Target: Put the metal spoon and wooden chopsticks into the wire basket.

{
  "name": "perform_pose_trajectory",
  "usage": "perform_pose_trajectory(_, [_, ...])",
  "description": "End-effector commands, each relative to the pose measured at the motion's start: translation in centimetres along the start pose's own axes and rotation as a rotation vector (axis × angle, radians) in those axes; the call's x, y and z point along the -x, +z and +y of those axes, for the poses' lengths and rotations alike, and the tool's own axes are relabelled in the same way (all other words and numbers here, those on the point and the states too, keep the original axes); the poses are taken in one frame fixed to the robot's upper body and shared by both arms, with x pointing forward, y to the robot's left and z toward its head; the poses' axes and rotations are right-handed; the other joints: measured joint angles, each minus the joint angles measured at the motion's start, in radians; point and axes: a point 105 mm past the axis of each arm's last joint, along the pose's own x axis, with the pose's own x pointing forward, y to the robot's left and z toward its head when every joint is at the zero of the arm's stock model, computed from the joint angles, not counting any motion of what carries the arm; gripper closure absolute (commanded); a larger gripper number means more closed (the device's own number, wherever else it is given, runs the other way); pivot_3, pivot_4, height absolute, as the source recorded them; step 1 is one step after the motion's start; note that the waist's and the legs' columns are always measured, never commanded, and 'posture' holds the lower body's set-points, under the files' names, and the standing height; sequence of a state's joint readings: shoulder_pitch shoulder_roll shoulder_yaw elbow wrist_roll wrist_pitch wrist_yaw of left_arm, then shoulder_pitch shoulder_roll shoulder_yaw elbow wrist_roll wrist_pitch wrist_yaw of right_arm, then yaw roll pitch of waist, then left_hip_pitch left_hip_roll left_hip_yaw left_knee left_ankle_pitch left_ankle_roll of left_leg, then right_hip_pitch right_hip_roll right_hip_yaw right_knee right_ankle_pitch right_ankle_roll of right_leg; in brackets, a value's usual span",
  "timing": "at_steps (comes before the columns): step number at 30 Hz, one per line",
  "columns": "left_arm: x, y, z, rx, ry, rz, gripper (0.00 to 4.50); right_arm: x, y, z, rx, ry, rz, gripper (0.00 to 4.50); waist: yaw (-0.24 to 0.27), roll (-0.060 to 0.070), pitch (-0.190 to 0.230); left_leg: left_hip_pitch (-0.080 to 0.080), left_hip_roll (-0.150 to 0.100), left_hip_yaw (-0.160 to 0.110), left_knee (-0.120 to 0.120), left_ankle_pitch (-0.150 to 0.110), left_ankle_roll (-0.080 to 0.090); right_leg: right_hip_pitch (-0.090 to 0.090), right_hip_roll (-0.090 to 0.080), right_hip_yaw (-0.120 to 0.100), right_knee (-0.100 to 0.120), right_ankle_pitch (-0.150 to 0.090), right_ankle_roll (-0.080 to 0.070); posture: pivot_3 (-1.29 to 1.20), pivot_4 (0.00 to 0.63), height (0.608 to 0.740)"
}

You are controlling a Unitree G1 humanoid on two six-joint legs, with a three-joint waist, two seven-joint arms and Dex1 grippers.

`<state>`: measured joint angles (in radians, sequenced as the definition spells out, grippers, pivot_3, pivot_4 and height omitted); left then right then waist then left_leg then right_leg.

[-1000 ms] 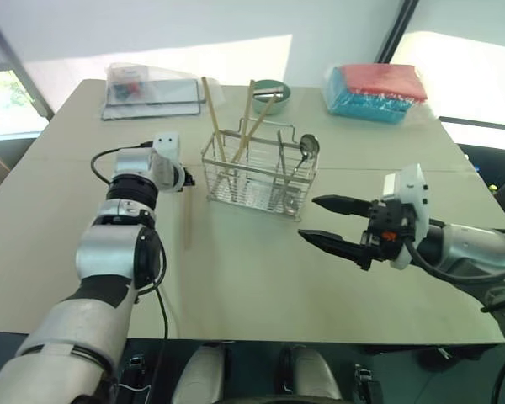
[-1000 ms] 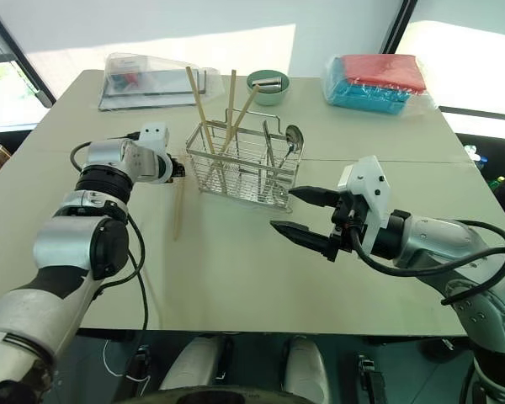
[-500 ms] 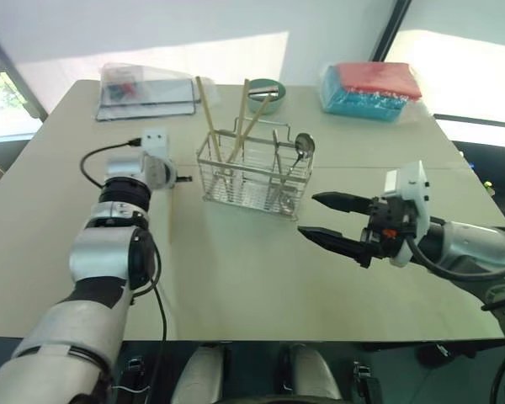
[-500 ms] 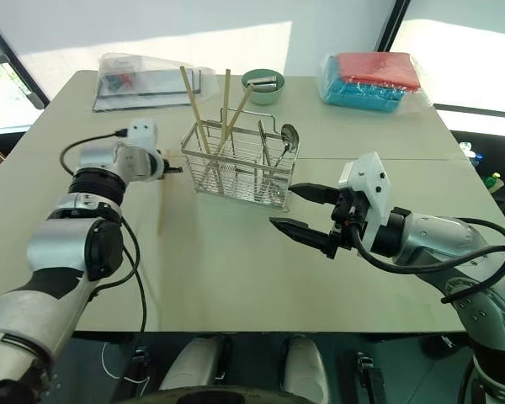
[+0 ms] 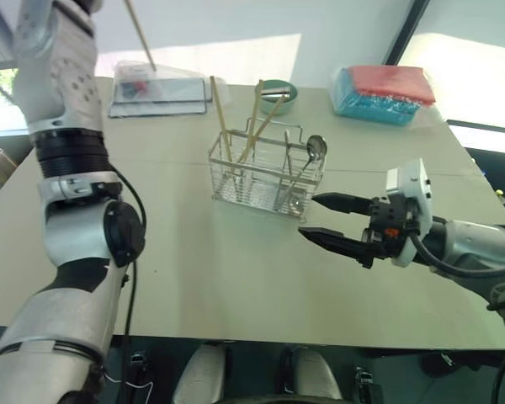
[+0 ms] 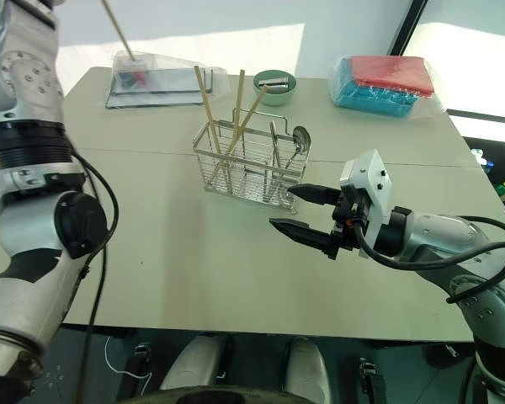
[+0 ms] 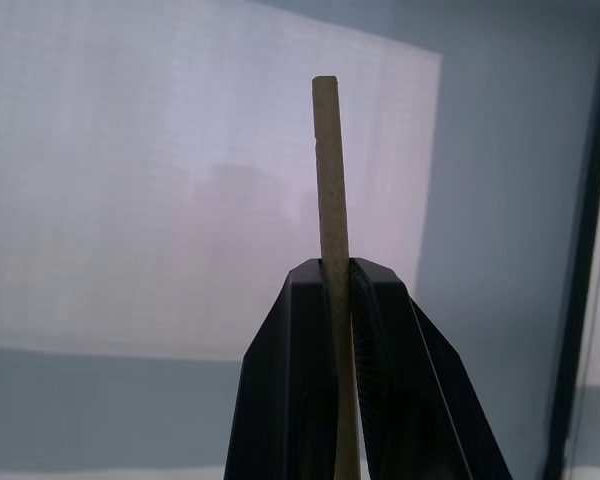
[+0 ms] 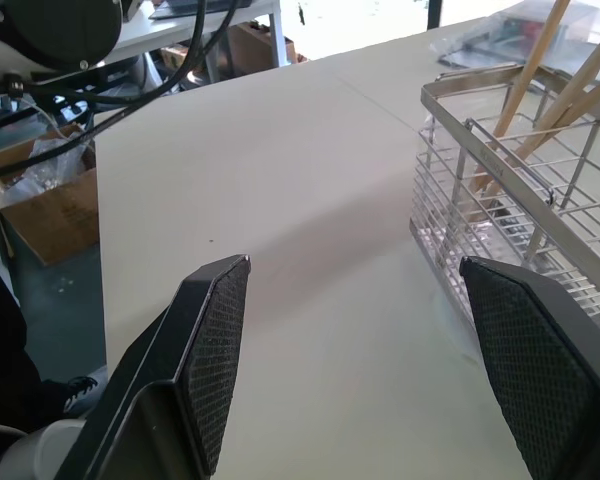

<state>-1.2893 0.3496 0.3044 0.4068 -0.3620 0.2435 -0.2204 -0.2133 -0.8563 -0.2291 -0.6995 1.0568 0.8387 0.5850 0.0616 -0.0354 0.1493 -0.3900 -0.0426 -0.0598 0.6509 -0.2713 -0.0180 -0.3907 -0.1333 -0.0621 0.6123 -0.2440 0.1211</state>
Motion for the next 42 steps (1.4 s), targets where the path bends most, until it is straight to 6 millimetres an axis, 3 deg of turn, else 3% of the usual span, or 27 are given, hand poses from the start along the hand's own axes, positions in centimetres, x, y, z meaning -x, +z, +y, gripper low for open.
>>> perform_pose_trajectory(1, [0.8,-1.7,-3.1,0.006,-0.12,0.04,4.44,0.1,0.9,0.3,0.034,-0.011,-0.018,1.01,-0.001,0.0,0.0,0.0,0.0,0.0,0.0,0.0,0.0,0.0,0.001,0.0,0.0,0.0,0.0,0.0,0.15,0.667])
perform_pose_trajectory(8, [3.2,-6.3,-6.5,0.039,-0.234,0.159,4.44,0.2,0.7,0.3,0.016,-0.043,-0.026,1.01,-0.023,0.0,0.0,-0.002,0.0,0.0,0.001,0.0,0.002,-0.001,0.001,0.0,0.0,0.0,0.0,0.0,0.15,0.667])
perform_pose_trajectory(21, [6.1,-10.9,-6.9,0.058,-0.23,0.289,4.44,0.4,0.7,-0.3,0.004,-0.088,-0.044,1.01,-0.021,0.001,0.0,-0.002,0.0,0.0,0.001,-0.001,0.003,-0.001,0.001,0.0,0.0,0.0,-0.001,0.0,0.15,0.667])
perform_pose_trajectory(25, [6.4,-11.3,-6.9,0.092,-0.222,0.304,3.01,0.4,0.8,-0.5,0.005,-0.093,-0.047,1.01,-0.02,0.001,0.0,-0.002,0.0,0.0,0.001,-0.001,0.003,-0.001,0.001,0.0,0.0,0.0,-0.001,0.0,0.15,0.667])
perform_pose_trajectory(31, [6.2,-10.7,-6.5,0.142,-0.185,0.297,0.06,0.3,0.8,-0.7,0.007,-0.094,-0.045,1.01,-0.021,0.001,0.0,-0.001,0.0,0.0,0.001,-0.001,0.003,-0.001,0.001,0.0,0.0,0.0,-0.001,0.0,0.15,0.667])
perform_pose_trajectory(35, [5.9,-9.8,-5.7,0.138,-0.156,0.278,0.06,0.3,0.6,-1.1,0.013,-0.096,-0.036,1.01,-0.021,0.001,0.0,-0.001,0.001,0.0,0.001,-0.001,0.003,-0.001,0.002,0.0,0.0,0.0,-0.001,0.0,0.15,0.667])
perform_pose_trajectory(39, [4.4,-7.1,-3.6,0.158,-0.132,0.255,0.06,0.2,0.6,-1.6,0.018,-0.095,-0.031,1.01,-0.022,0.001,0.0,-0.001,0.001,0.0,0.001,-0.001,0.003,-0.001,0.002,0.0,0.0,0.0,-0.001,0.0,0.15,0.667])
perform_pose_trajectory(42, [5.2,-3.8,-1.6,0.059,-0.375,0.34,0.06,0.6,0.4,-2.9,0.033,-0.113,-0.016,1.01,-0.044,0.002,0.002,-0.002,0.002,0.0,0.001,-0.001,0.003,-0.003,0.004,0.0,0.0,0.0,-0.001,0.0,0.15,0.667])
